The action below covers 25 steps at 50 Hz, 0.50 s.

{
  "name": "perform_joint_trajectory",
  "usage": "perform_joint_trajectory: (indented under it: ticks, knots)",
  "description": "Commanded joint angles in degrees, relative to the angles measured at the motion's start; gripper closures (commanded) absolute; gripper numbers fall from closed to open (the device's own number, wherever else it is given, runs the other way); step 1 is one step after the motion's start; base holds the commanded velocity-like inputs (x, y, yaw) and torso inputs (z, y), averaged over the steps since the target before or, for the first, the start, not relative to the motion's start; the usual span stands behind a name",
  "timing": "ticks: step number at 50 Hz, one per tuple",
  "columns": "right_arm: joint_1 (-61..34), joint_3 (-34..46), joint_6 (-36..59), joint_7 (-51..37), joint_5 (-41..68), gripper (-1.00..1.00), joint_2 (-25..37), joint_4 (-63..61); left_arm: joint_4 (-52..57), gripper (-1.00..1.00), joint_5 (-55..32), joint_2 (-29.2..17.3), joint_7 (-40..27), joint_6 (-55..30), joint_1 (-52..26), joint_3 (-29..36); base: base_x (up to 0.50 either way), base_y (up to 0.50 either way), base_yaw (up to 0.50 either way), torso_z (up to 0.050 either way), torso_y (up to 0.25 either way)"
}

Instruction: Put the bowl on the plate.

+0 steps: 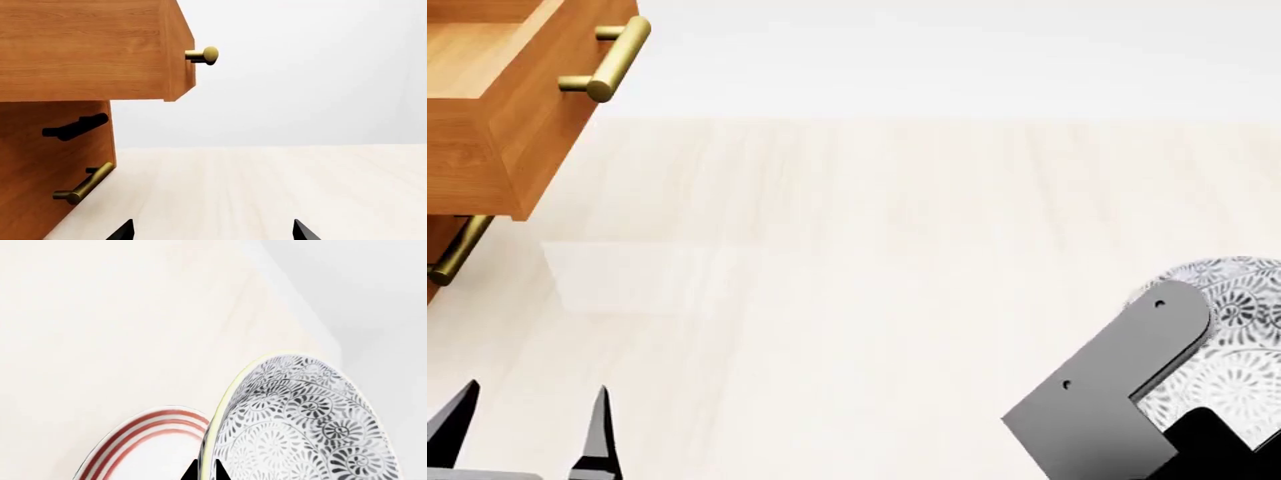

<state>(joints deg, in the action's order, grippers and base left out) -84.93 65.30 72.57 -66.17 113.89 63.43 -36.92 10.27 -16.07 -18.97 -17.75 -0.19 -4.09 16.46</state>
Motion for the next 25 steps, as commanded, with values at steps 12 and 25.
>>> perform_joint_trajectory:
  ticks: [12,25]
  knots:
    - [4.40,-1.42,-4.84,1.95,-4.22,1.00,5.85,-4.29,-0.58,-1.00,-0.20,-0.07,-0.14,0.26,-0.34,0.37,0.00,0.00,0.00,0.000,0.000]
    - [6.84,-2.19,-7.99,4.26,-6.93,1.00,8.90,-5.80,-0.12,-1.00,-0.26,-0.35,-0.35,0.00,-0.37,0.60,0.00,0.00,0.00,0.000,0.001]
